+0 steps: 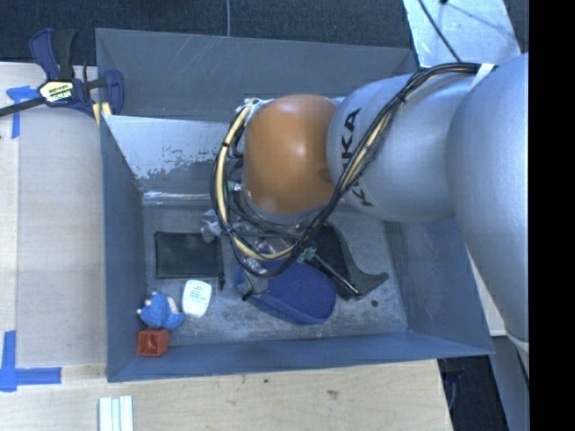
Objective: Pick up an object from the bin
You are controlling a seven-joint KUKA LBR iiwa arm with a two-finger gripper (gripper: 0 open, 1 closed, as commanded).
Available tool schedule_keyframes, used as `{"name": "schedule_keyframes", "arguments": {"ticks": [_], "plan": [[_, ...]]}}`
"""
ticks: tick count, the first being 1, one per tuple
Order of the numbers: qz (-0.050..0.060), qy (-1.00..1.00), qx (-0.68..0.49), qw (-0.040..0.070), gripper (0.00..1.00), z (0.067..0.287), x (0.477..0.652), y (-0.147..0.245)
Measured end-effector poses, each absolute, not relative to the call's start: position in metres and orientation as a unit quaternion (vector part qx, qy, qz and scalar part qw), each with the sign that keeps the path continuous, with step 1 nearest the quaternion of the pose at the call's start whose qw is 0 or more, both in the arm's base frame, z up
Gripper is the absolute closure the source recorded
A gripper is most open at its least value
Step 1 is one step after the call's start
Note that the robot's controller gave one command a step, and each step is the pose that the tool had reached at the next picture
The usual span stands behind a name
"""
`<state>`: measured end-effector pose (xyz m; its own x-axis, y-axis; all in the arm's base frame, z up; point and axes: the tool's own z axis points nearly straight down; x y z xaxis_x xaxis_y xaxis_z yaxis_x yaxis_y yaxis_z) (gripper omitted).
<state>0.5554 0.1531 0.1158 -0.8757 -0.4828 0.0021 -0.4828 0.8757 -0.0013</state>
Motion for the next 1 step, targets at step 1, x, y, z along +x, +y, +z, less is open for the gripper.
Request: {"name": "schedule_keyframes", "arguments": {"ticks": [1], "plan": [[0.0,-0.904,0.428,0.0,0.0,0.1166,0.5407,0.1471]]}}
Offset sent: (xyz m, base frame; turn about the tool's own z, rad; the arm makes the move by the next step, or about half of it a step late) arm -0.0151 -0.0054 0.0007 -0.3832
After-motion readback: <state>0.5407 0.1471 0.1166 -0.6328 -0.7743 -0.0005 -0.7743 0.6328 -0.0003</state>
